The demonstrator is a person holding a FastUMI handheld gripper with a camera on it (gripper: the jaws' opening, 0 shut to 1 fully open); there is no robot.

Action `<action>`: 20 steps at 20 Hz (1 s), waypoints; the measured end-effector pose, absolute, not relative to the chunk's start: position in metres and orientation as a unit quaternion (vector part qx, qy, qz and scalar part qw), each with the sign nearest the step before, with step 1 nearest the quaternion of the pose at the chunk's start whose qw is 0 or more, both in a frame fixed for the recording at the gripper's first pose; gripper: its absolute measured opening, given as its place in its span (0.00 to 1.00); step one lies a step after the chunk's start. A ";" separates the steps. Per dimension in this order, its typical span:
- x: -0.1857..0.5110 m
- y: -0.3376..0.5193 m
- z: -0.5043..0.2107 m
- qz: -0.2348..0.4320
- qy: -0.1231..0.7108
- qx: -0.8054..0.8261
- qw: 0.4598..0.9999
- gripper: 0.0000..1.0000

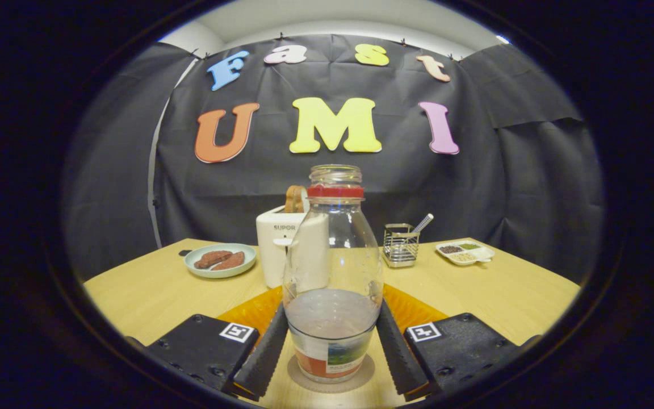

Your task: Take the bottle from table, then pour the juice into the cup, finally place the bottle on the coaster

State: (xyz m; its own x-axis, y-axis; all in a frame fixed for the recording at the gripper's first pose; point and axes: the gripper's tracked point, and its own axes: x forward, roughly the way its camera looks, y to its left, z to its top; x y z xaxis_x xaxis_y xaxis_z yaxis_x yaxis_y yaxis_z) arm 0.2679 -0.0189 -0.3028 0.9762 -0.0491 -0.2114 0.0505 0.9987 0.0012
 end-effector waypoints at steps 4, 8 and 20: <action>0.267 -0.021 -0.301 -0.024 0.104 0.012 0.994 0.88; 0.265 -0.028 -0.292 -0.033 0.090 -0.004 0.995 1.00; 0.198 -0.007 -0.193 -0.017 0.027 -0.004 0.999 1.00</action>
